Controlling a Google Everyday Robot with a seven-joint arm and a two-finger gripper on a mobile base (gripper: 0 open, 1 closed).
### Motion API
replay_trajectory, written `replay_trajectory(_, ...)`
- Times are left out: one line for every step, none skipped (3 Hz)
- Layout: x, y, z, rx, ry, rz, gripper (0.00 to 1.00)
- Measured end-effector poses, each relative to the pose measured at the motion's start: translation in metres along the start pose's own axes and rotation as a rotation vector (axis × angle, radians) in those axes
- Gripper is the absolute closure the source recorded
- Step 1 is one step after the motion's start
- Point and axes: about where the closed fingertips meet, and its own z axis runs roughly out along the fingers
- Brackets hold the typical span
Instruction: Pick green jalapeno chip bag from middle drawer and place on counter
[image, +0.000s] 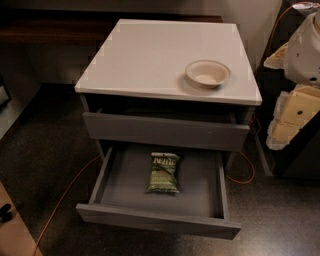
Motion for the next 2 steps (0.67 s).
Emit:
replay_trajectory(0.0, 0.0, 0.0, 0.002, -0.001, 0.0, 0.0)
replay_trajectory(0.0, 0.007, 0.014, 0.005, -0.041, 0.103, 0.0)
